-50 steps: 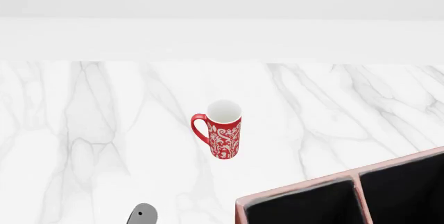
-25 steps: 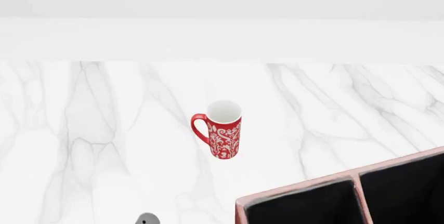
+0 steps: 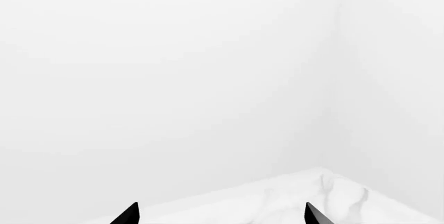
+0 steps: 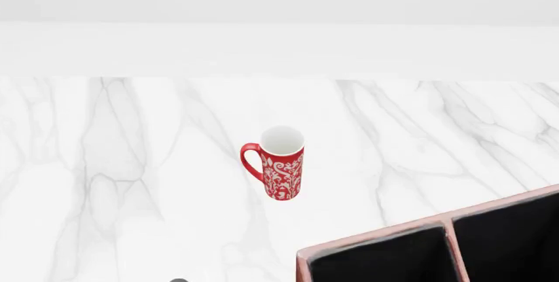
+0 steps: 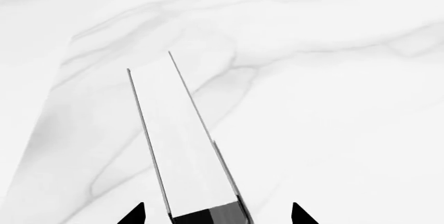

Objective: Pick up the book and place it in the right compartment of the caddy.

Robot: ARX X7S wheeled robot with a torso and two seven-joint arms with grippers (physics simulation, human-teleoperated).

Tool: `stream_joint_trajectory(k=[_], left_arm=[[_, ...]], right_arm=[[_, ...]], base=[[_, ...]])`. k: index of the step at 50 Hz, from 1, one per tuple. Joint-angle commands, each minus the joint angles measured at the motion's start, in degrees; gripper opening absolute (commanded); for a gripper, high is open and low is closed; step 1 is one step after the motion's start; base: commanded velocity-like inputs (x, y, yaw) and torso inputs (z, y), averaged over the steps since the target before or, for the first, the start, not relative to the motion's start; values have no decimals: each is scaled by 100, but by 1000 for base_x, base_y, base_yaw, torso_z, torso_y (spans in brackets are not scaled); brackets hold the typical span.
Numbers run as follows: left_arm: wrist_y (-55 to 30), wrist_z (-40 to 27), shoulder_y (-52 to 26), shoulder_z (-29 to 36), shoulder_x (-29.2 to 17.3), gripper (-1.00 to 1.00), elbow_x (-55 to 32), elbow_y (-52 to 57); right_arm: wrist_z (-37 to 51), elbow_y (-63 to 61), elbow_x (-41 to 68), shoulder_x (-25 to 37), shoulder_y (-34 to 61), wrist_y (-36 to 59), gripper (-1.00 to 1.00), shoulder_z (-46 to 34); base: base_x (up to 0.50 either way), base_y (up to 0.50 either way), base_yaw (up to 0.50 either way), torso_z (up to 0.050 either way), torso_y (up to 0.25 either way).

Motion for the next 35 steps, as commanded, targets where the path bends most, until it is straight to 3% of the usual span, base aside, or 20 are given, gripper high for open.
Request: stream_joint_trajectory(k=[1, 19, 27, 35], left_arm=[[27, 131, 28, -102, 124, 100, 106, 32], [40, 104, 39, -38, 128, 100, 111, 39], [64, 109, 54, -35, 143, 100, 95, 39], [41, 84, 44, 44, 121, 100, 112, 55]], right_arm=[[-305, 89, -103, -168, -51, -183, -100, 63], [-278, 105, -173, -117, -129, -420, -100, 85], [718, -72, 150, -251, -55, -280, -100, 1046], [1153, -438, 369, -194, 85, -7, -100, 1394]], base=[[0, 0, 0, 0, 0], [0, 0, 0, 0, 0], [0, 0, 0, 0, 0], [0, 0, 0, 0, 1]])
